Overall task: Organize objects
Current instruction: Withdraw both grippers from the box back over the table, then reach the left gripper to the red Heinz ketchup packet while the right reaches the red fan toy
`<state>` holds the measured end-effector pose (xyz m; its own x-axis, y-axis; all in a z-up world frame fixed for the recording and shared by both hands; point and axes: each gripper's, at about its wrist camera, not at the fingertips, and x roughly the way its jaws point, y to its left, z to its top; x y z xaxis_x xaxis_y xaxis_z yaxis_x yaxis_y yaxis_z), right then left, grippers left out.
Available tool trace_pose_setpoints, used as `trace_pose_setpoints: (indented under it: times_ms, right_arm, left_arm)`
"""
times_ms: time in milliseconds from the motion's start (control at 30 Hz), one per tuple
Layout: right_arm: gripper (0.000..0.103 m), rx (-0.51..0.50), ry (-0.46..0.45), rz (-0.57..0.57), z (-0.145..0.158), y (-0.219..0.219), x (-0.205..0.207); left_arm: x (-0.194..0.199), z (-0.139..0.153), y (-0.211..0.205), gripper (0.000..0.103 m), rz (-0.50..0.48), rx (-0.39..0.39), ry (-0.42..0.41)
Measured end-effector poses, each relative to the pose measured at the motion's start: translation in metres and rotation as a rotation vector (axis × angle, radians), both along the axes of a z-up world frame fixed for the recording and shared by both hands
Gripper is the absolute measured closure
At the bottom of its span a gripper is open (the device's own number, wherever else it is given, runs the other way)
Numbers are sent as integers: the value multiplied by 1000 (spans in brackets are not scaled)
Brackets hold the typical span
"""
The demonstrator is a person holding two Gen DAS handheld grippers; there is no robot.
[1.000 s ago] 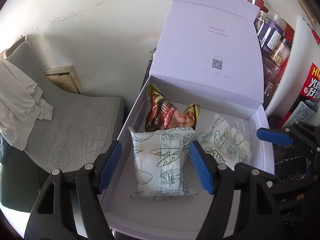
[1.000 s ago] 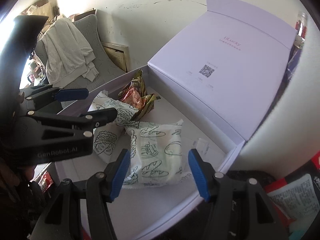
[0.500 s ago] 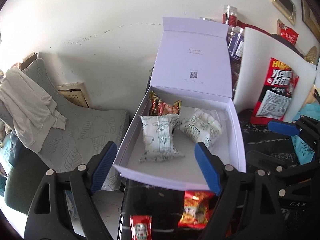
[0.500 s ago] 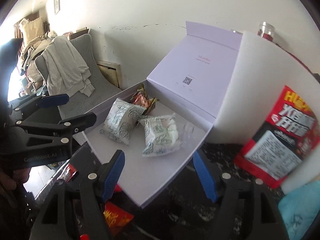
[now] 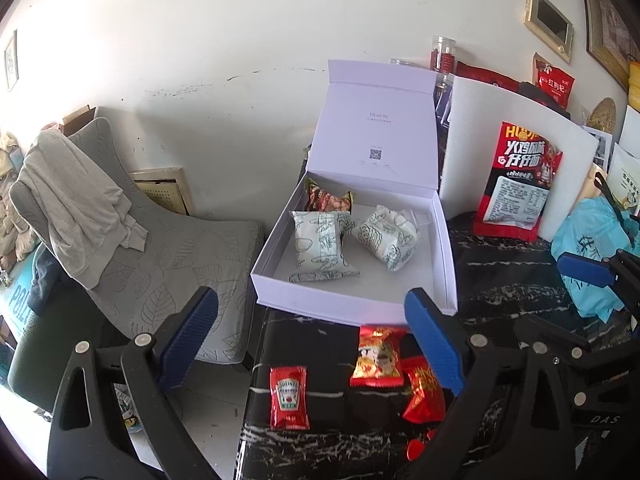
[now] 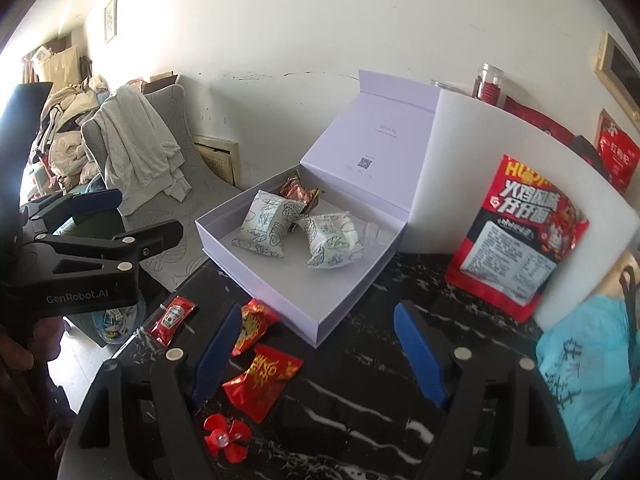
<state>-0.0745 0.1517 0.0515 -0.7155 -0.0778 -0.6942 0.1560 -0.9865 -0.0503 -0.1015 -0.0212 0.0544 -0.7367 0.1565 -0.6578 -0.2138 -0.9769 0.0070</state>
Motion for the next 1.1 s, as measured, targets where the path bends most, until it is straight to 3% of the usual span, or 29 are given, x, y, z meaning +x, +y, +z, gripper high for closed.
trace_pose_setpoints:
  times_ms: [400,1100]
  right_arm:
    - [23,-45,13,-8,-3,-6,39]
    - [23,-104,-106,16,-70,-25,56]
  left_arm:
    - [35,0,-7,9,-26,25,1]
    - [39,-63,-16,9,-61,2,-108]
